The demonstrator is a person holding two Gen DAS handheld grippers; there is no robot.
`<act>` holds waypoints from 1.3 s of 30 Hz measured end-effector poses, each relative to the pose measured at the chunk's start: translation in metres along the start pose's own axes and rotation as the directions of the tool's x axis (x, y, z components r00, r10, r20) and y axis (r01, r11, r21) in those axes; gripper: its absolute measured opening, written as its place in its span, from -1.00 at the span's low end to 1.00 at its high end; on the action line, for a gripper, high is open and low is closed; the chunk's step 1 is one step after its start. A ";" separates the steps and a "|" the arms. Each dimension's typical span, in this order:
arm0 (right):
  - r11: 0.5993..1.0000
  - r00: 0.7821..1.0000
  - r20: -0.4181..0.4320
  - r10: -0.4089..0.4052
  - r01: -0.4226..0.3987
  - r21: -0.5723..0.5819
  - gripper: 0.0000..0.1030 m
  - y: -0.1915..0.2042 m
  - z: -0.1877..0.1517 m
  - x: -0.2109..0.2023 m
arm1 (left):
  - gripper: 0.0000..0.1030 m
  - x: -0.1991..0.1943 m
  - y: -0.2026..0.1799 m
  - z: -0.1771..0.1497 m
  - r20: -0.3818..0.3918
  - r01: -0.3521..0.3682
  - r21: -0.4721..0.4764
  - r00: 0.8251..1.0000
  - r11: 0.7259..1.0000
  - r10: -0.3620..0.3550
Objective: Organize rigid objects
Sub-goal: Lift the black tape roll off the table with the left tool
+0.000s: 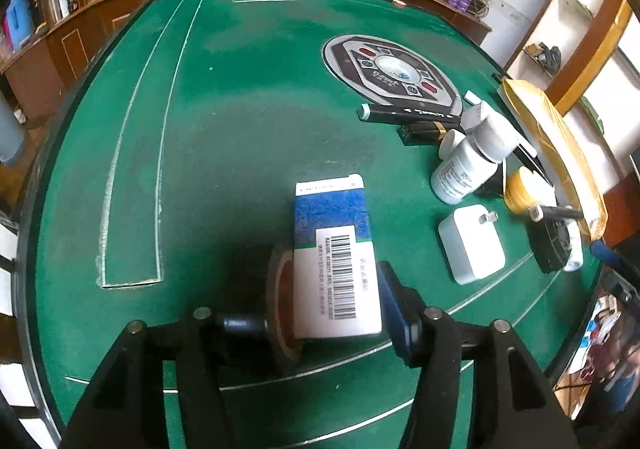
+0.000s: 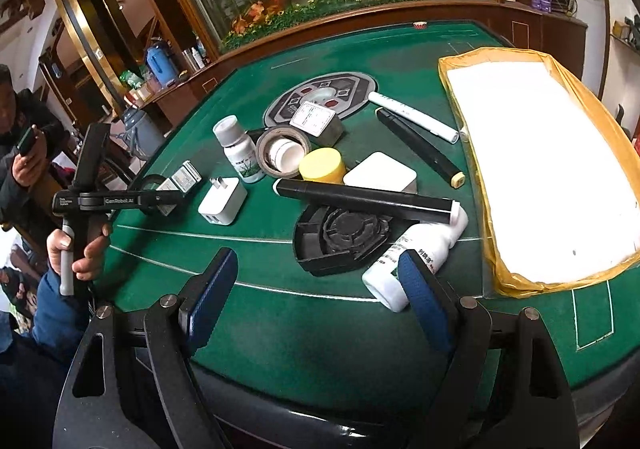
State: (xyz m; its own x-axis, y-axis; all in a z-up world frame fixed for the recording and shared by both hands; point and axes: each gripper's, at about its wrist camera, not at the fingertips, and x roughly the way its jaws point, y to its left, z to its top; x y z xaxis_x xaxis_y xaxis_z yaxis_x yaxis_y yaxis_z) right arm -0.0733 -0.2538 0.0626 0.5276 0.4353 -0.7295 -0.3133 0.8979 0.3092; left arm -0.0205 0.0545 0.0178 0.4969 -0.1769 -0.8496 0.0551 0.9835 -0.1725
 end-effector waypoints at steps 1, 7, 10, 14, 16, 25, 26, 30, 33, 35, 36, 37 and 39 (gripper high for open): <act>1.000 1.000 -0.001 -0.001 0.001 -0.003 0.63 0.000 0.000 0.000 | 0.16 -0.003 0.001 -0.001 0.004 0.005 0.006 1.000 1.000 -0.005; 1.000 1.000 -0.004 -0.001 0.001 0.000 0.63 -0.001 -0.002 0.001 | 0.33 -0.012 0.010 -0.007 0.001 0.018 0.023 1.000 1.000 -0.018; 1.000 1.000 -0.004 0.006 -0.006 0.005 0.63 -0.001 -0.001 0.002 | 0.35 -0.018 0.019 -0.009 0.016 0.025 0.009 1.000 1.000 -0.025; 1.000 1.000 -0.016 0.022 -0.022 -0.003 0.63 0.003 -0.002 0.008 | 0.36 -0.022 0.032 -0.011 0.021 0.076 -0.026 0.997 0.997 -0.075; 0.999 0.999 -0.023 0.028 -0.029 -0.020 0.63 0.008 -0.002 0.011 | 0.36 -0.023 0.037 -0.013 0.023 0.116 -0.046 0.993 0.992 -0.115; 0.992 0.998 -0.043 0.055 -0.060 -0.112 0.63 0.036 -0.001 0.019 | 0.46 -0.035 0.047 -0.019 0.062 0.049 -0.036 0.997 0.998 -0.047; 0.991 0.997 -0.046 0.059 -0.064 -0.115 0.63 0.038 -0.001 0.021 | 0.46 -0.034 0.045 -0.019 0.057 0.030 -0.027 0.998 0.999 -0.029; 0.991 0.996 -0.057 0.066 -0.072 -0.113 0.63 0.041 -0.002 0.024 | 0.46 -0.025 0.035 -0.018 0.022 -0.089 0.051 0.996 0.995 0.088; 0.990 0.996 -0.062 0.068 -0.076 -0.122 0.63 0.044 -0.003 0.024 | 0.46 -0.017 0.028 -0.019 0.007 -0.138 0.093 0.990 0.986 0.138; 0.989 0.995 -0.072 0.074 -0.083 -0.126 0.63 0.047 -0.004 0.026 | 0.50 -0.008 0.029 -0.017 -0.007 -0.174 0.101 0.985 0.980 0.175; 0.988 0.994 -0.078 0.078 -0.088 -0.128 0.63 0.050 -0.004 0.027 | 0.50 -0.002 0.028 -0.017 -0.013 -0.200 0.105 0.979 0.974 0.202; 0.987 0.993 -0.083 0.080 -0.090 -0.131 0.63 0.052 -0.003 0.028 | 0.51 0.003 0.028 -0.016 -0.019 -0.220 0.109 0.975 0.969 0.223; 0.984 0.991 -0.095 0.092 -0.105 -0.146 0.63 0.060 0.000 0.031 | 0.50 0.005 0.030 -0.013 0.009 -0.217 0.091 0.976 0.972 0.217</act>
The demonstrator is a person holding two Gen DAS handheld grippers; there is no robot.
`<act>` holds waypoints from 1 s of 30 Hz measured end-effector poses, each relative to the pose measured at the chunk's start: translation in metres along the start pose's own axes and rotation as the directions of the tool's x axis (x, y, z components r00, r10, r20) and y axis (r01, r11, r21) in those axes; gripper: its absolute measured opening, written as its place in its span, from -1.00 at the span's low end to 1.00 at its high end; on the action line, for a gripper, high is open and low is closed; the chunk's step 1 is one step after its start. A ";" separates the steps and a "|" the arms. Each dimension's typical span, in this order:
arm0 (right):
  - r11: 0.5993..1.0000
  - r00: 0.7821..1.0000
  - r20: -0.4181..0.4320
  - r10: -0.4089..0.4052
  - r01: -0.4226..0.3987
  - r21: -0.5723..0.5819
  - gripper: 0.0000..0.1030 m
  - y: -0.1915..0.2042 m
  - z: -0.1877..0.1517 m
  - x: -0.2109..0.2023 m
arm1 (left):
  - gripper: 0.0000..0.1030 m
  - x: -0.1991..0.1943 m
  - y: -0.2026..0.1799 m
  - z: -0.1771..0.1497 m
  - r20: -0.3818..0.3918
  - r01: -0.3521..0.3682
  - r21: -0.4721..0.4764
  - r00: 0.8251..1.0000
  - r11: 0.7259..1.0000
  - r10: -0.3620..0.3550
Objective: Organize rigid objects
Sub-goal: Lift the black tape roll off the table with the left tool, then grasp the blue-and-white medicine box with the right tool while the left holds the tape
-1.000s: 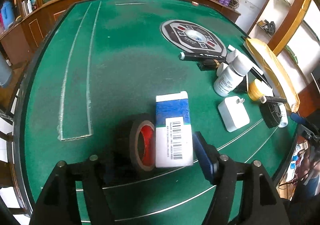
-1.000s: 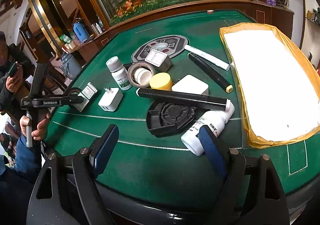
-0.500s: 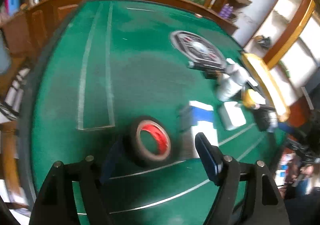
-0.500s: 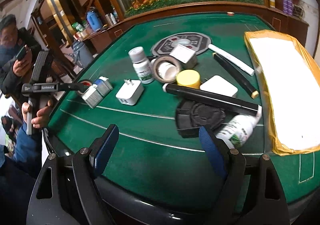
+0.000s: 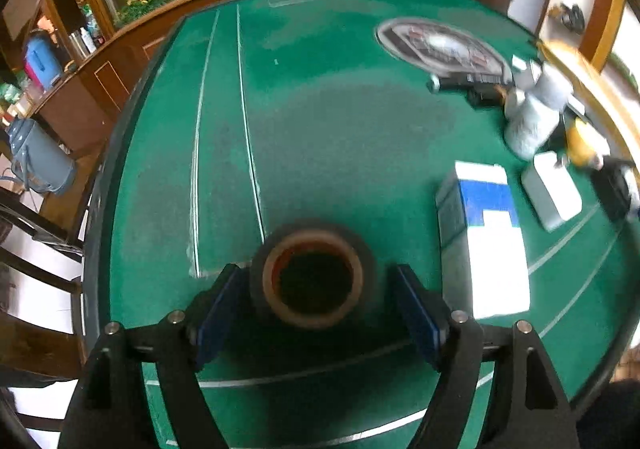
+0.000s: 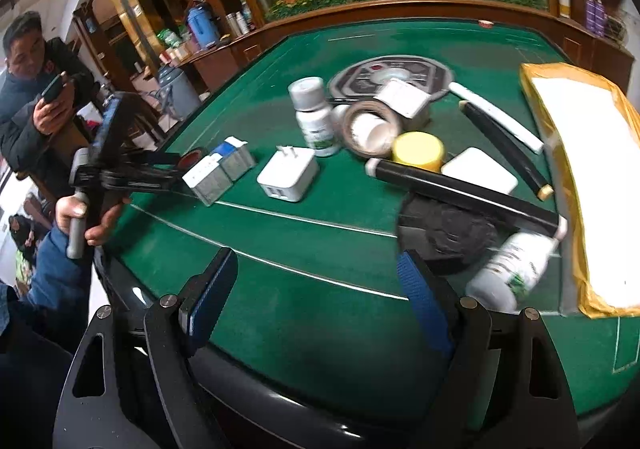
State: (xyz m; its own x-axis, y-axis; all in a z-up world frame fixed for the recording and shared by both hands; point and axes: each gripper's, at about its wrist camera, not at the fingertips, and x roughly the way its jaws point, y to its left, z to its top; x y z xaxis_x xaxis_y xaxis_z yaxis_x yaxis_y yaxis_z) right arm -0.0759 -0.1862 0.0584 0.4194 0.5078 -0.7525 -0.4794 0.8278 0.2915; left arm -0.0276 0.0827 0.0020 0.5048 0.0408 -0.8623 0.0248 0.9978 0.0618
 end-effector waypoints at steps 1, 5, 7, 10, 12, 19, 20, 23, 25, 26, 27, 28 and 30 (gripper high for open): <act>1.000 1.000 -0.006 0.014 -0.014 -0.011 0.63 0.006 0.003 0.002 | 0.50 0.003 0.001 0.002 0.000 -0.002 -0.013 1.000 1.000 0.002; 0.996 0.996 -0.030 0.090 -0.090 -0.028 0.63 0.037 0.026 0.018 | 0.20 0.006 0.006 0.005 0.024 -0.004 -0.068 1.000 0.998 0.006; 0.991 0.990 -0.041 0.133 -0.133 -0.009 0.63 0.053 0.040 0.030 | 0.20 0.006 0.009 0.004 0.042 -0.024 -0.102 0.999 0.994 0.028; 0.988 0.986 -0.067 0.153 -0.151 0.037 0.63 0.071 0.061 0.052 | 0.20 0.002 0.013 -0.001 0.062 -0.038 -0.120 0.997 0.992 0.046; 0.978 0.980 -0.077 0.183 -0.173 0.117 0.63 0.080 0.078 0.073 | 0.20 0.001 0.017 -0.003 0.068 -0.036 -0.134 0.997 0.990 0.046; 0.956 0.967 -0.205 0.151 -0.090 0.279 0.63 0.088 0.097 0.140 | 0.20 0.004 0.019 0.000 0.070 -0.005 -0.155 0.997 0.988 0.016; 0.959 0.967 -0.225 0.123 -0.057 0.279 0.63 0.091 0.098 0.146 | 0.20 0.005 0.021 0.000 0.065 0.003 -0.159 0.998 0.987 0.008; 0.965 0.962 -0.261 0.076 -0.005 0.262 0.63 0.093 0.097 0.159 | 0.20 0.005 0.022 -0.001 0.066 0.005 -0.166 0.998 0.986 0.007; 0.976 0.956 -0.291 0.030 0.034 0.214 0.32 0.097 0.095 0.167 | 0.20 0.005 0.022 -0.002 0.065 0.000 -0.167 0.998 0.986 0.011; 0.983 0.957 -0.291 0.007 0.047 0.178 0.19 0.100 0.095 0.167 | 0.20 0.005 0.022 -0.002 0.066 -0.003 -0.167 0.998 0.986 0.014; 0.989 0.957 -0.290 0.002 0.041 0.142 0.10 0.103 0.095 0.166 | 0.20 0.004 0.022 -0.002 0.066 -0.003 -0.168 0.998 0.986 0.014; 0.993 0.955 -0.298 0.015 0.020 0.112 0.01 0.103 0.095 0.164 | 0.20 0.004 0.023 -0.003 0.066 -0.004 -0.169 0.998 0.986 0.015; 0.997 0.953 -0.302 0.015 0.006 0.071 -0.06 0.104 0.095 0.158 | 0.20 0.004 0.022 -0.003 0.066 -0.005 -0.168 0.998 0.986 0.017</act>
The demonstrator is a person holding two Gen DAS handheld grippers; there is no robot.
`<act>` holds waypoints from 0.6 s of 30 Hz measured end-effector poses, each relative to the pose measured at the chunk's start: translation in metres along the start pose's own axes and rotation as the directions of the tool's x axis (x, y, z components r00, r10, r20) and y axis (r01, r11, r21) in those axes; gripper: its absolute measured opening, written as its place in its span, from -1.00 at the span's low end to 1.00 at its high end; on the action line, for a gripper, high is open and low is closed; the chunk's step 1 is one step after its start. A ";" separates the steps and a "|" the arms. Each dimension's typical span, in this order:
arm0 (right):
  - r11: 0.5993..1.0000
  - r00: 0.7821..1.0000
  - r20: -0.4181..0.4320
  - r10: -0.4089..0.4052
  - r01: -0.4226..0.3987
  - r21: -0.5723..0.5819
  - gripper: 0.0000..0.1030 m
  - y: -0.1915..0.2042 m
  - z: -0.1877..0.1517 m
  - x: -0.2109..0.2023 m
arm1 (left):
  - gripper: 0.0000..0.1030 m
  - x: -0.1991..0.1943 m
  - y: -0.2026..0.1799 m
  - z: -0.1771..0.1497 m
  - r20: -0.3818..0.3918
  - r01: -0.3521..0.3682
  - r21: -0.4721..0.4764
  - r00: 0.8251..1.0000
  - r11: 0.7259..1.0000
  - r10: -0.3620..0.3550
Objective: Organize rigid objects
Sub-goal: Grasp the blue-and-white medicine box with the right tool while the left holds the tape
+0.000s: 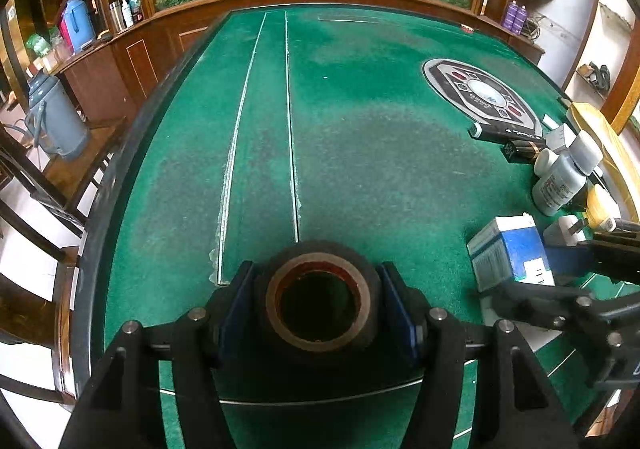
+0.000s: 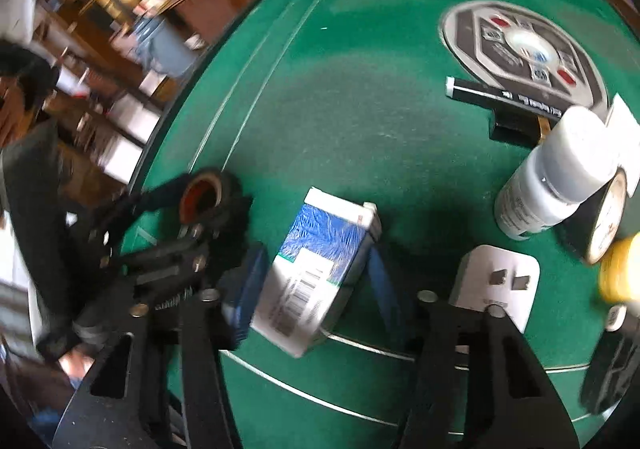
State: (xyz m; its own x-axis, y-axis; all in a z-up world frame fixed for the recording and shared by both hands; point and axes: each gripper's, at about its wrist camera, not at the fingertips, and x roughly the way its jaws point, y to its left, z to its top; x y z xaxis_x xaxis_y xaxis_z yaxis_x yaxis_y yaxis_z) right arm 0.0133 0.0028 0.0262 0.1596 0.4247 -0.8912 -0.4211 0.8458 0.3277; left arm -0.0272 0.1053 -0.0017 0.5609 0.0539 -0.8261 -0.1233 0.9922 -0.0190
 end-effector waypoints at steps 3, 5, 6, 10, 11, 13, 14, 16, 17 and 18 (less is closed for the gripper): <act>0.999 1.000 0.007 0.004 -0.003 -0.032 -0.16 -0.001 -0.006 -0.009 | 0.20 0.000 0.000 0.000 0.002 0.003 0.000 1.000 1.000 -0.003; 0.999 0.999 0.037 0.034 -0.033 -0.031 -0.19 -0.006 -0.012 -0.015 | 0.20 -0.001 0.001 0.000 0.007 0.011 -0.005 1.000 1.000 -0.011; 0.998 0.998 0.046 0.051 -0.049 -0.029 -0.20 -0.008 -0.015 -0.019 | 0.20 -0.002 0.001 -0.001 0.011 0.012 -0.005 1.000 1.000 -0.012; 0.999 0.997 0.059 0.042 -0.040 -0.035 -0.20 -0.013 -0.020 -0.022 | 0.20 -0.003 -0.002 -0.002 0.008 0.002 0.009 1.000 1.000 -0.002; 0.999 0.998 0.047 0.032 -0.030 -0.039 -0.20 -0.013 -0.021 -0.019 | 0.20 -0.003 -0.003 -0.002 0.007 0.001 0.010 1.000 1.000 -0.002; 0.998 0.999 0.030 0.018 -0.016 -0.065 -0.19 -0.006 -0.019 -0.012 | 0.20 -0.003 -0.002 -0.001 0.004 -0.001 0.005 1.000 1.000 0.001; 0.995 0.999 0.035 -0.012 0.015 -0.094 -0.19 0.000 -0.016 -0.010 | 0.20 -0.002 -0.001 -0.001 -0.001 -0.007 0.000 1.000 1.000 0.007; 0.987 0.997 0.030 -0.071 0.075 -0.145 -0.19 0.010 -0.014 -0.003 | 0.20 -0.001 -0.001 -0.001 -0.004 -0.007 -0.005 1.000 1.000 0.007; 0.977 0.994 0.014 -0.107 0.107 -0.185 -0.19 0.016 -0.016 0.003 | 0.20 -0.001 -0.002 -0.001 -0.004 -0.012 -0.004 1.000 1.000 0.012; 0.969 0.992 0.000 -0.129 0.126 -0.211 -0.18 0.019 -0.018 0.008 | 0.20 -0.001 -0.002 -0.001 -0.003 -0.018 -0.002 1.000 1.000 0.018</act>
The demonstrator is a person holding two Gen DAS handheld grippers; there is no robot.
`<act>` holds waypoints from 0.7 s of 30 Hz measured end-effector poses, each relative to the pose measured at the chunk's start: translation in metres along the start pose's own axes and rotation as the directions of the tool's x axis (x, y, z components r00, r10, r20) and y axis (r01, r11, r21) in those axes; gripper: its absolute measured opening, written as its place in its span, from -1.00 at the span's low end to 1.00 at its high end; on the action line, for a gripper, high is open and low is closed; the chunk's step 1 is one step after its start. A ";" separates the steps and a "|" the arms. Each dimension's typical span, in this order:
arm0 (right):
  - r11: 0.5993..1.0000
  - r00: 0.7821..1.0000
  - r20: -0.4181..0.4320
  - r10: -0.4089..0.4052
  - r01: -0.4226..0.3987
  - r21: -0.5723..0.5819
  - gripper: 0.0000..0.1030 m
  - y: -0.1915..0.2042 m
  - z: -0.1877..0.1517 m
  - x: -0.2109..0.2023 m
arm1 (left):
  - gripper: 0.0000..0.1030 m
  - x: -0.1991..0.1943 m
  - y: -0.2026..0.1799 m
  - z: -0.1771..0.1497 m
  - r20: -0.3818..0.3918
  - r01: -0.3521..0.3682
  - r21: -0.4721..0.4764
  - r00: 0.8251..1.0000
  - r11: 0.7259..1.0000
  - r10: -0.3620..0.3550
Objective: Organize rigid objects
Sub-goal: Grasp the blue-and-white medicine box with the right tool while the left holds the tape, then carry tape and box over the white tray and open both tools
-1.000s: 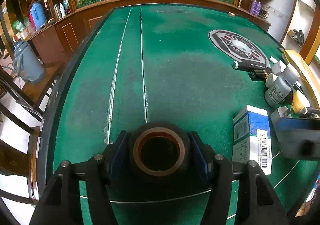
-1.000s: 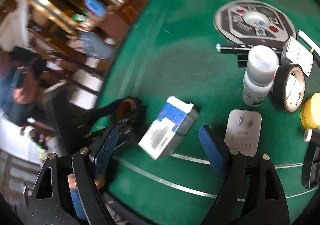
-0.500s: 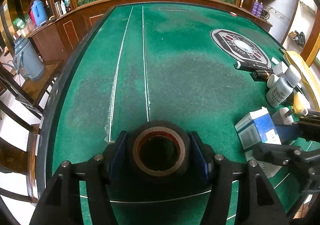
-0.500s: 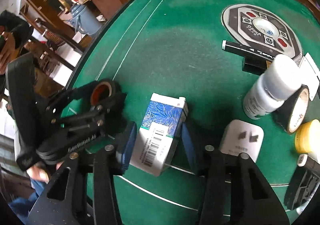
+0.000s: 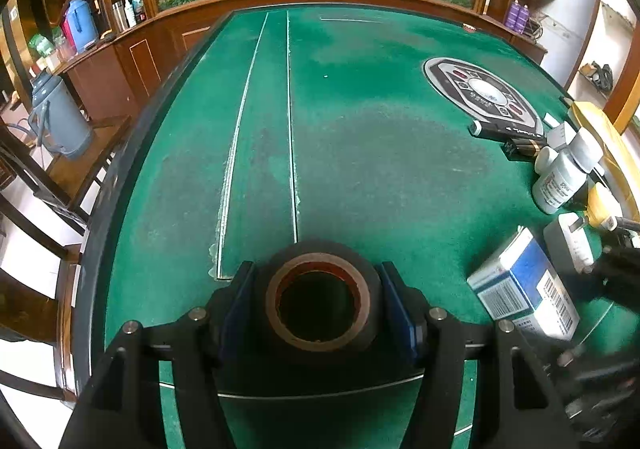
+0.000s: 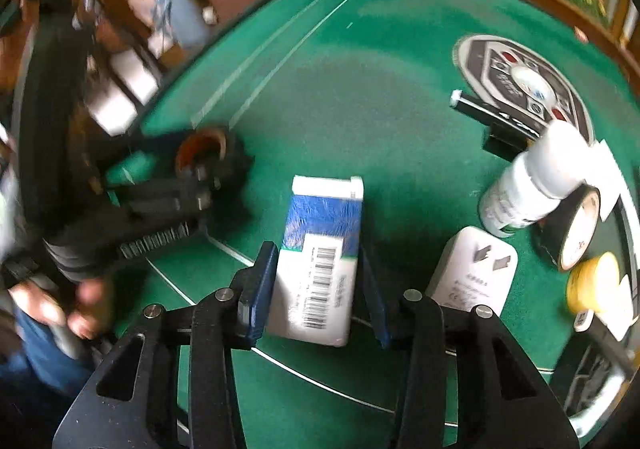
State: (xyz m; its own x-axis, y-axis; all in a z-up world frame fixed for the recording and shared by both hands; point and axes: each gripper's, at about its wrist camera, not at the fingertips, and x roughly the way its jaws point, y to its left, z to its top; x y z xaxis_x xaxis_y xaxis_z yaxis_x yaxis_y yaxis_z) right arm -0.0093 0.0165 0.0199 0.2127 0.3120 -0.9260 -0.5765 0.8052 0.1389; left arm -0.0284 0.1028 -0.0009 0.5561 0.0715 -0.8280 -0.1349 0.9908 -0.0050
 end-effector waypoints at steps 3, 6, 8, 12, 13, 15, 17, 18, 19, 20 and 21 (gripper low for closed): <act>1.000 0.998 0.056 0.002 -0.001 -0.015 -0.34 -0.002 -0.009 -0.002 | 0.20 -0.001 0.000 -0.001 0.000 0.003 -0.002 1.000 1.000 -0.003; 0.998 0.993 0.107 0.050 -0.053 0.027 -0.34 -0.014 -0.012 -0.009 | 0.20 -0.005 0.001 -0.002 0.018 0.018 -0.010 1.000 1.000 -0.018; 0.996 0.986 0.148 0.073 -0.079 0.033 -0.34 -0.019 -0.013 -0.018 | 0.20 -0.008 0.000 -0.002 0.026 0.017 -0.009 1.000 1.000 -0.017; 0.989 0.970 0.209 0.126 -0.139 0.049 -0.34 -0.030 -0.019 -0.034 | 0.20 -0.015 -0.009 0.001 0.032 0.045 -0.001 0.998 0.999 -0.045; 0.988 0.967 0.217 0.132 -0.146 0.050 -0.34 -0.029 -0.019 -0.035 | 0.20 -0.019 -0.013 0.002 0.037 0.057 0.006 0.998 0.998 -0.057; 0.984 0.956 0.252 0.152 -0.171 0.055 -0.34 -0.034 -0.024 -0.044 | 0.20 -0.025 -0.022 0.006 0.047 0.061 0.021 0.997 0.998 -0.062; 0.982 0.950 0.276 0.147 -0.172 0.071 -0.34 -0.040 -0.030 -0.053 | 0.20 -0.034 -0.034 0.011 0.059 0.089 0.039 0.994 0.995 -0.091; 0.980 0.945 0.294 0.145 -0.177 0.086 -0.34 -0.047 -0.033 -0.059 | 0.20 -0.037 -0.040 0.014 0.063 0.105 0.048 0.992 0.993 -0.108; 0.979 0.941 0.305 0.144 -0.181 0.095 -0.34 -0.052 -0.037 -0.065 | 0.20 -0.042 -0.049 0.018 0.069 0.122 0.065 0.990 0.990 -0.126; 0.976 0.935 0.327 0.138 -0.185 0.117 -0.34 -0.063 -0.042 -0.072 | 0.20 -0.046 -0.060 0.022 0.078 0.136 0.085 0.987 0.987 -0.142; 0.974 0.932 0.337 0.133 -0.185 0.129 -0.34 -0.069 -0.046 -0.078 | 0.20 -0.049 -0.069 0.024 0.082 0.145 0.098 0.985 0.985 -0.154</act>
State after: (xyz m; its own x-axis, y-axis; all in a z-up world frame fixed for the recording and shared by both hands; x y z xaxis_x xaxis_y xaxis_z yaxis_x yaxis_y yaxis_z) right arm -0.0223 -0.0861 0.0666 0.3877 0.5675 -0.7264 -0.4994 0.7917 0.3519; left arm -0.0264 0.0337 0.0537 0.6359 -0.0723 -0.7684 0.0285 0.9971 -0.0702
